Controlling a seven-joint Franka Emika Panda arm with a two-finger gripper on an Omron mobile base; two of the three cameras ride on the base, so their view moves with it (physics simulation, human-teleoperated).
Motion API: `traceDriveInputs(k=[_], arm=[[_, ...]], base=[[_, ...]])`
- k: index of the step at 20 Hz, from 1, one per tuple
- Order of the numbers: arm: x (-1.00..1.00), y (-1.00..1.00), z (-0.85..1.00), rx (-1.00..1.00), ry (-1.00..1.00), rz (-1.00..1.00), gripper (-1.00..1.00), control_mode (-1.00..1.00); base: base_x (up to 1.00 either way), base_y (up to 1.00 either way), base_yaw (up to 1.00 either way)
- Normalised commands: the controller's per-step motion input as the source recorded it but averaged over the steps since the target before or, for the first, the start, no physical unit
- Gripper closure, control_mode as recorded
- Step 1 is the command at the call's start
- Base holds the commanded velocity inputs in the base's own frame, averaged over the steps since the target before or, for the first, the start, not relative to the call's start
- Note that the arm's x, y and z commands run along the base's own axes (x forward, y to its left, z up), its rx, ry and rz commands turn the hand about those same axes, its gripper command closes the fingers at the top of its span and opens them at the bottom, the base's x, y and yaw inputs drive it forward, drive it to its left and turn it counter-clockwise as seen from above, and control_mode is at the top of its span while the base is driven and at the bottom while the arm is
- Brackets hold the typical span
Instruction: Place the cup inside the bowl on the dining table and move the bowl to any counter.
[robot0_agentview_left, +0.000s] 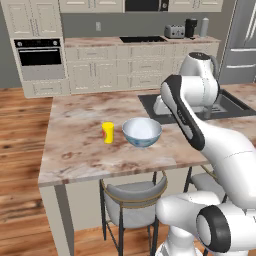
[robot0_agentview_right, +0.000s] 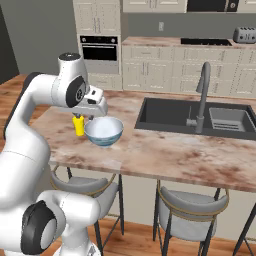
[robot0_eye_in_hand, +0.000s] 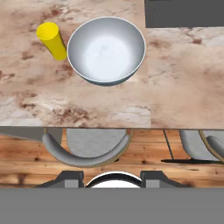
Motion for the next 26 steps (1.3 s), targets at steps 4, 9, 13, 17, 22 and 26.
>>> traceDriveInputs(k=[4,9,13,17,22,26], arm=[[0.04,0.0,0.0,0.0,0.0,-0.02,-1.0,-1.0],[0.19,0.13,0.0,0.0,0.0,-0.05,-1.0,-1.0],[0.13,0.33,0.0,0.0,0.0,-0.05,-1.0,-1.0],[0.05,0.64,0.0,0.0,0.0,0.0,-1.0,-1.0],[0.01,0.58,0.0,0.0,0.0,0.0,-1.0,-1.0],[0.05,0.47,0.0,0.0,0.0,0.0,-1.0,-1.0]], base=[[0.0,0.0,0.0],[0.0,0.0,0.0],[0.0,0.0,0.0],[0.0,0.0,0.0],[0.0,0.0,0.0],[0.0,0.0,0.0]])
